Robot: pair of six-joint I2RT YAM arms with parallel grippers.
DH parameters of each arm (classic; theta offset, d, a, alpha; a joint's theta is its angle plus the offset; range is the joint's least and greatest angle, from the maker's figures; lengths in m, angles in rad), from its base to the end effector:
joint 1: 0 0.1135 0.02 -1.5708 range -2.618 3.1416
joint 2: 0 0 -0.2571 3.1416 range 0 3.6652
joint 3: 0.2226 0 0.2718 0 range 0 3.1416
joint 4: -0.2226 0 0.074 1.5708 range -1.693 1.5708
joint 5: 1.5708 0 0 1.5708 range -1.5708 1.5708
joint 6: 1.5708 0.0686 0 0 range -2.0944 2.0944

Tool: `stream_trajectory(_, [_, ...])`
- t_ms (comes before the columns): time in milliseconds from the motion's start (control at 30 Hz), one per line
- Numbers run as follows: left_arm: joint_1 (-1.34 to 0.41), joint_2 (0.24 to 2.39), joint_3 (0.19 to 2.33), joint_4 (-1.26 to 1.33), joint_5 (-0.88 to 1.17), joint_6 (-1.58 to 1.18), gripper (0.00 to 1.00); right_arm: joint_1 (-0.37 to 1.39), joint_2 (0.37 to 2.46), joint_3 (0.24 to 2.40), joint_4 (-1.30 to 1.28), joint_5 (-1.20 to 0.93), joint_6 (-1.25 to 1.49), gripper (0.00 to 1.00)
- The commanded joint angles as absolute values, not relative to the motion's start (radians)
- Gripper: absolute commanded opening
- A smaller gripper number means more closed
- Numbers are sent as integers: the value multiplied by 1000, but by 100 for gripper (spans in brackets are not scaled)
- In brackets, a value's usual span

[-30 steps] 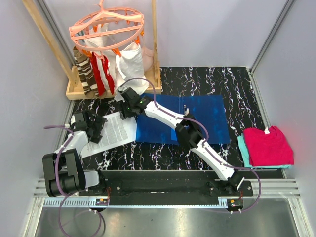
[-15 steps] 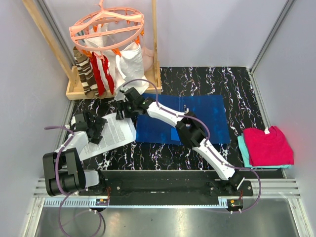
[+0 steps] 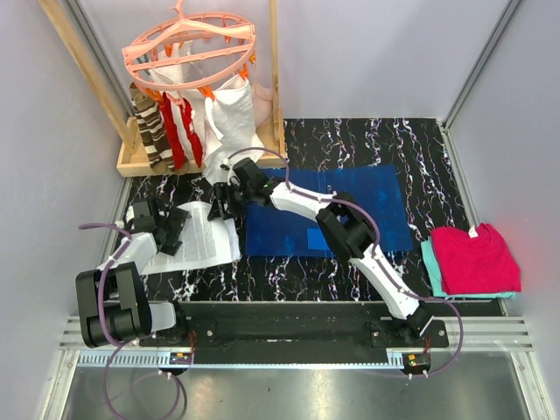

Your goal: Put the files into the folder

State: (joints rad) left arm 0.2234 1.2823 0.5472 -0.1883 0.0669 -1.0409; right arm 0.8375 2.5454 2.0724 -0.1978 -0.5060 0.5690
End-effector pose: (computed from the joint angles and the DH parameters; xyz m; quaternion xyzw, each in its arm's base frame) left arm 0.2640 0.0553 0.1131 -0.5513 0.7707 -0.1554 0.2791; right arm 0.3776 0.4688 0.1072 -0.2246 0.8494 0.4442 0.1754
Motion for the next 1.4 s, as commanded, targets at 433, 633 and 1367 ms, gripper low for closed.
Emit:
stream_trajectory(433, [215,1273,517,-147,80,-1023,92,787,2447,1914,90,-698,966,80])
stream_trajectory(633, [209,1262,508,-143,81,-1022,92,784,2424,1895,112,-638,1041,81])
stream_trajectory(1367, [169,1230,515,-115,89,-1016,91,788,2387,1821,138,-568,1034,58])
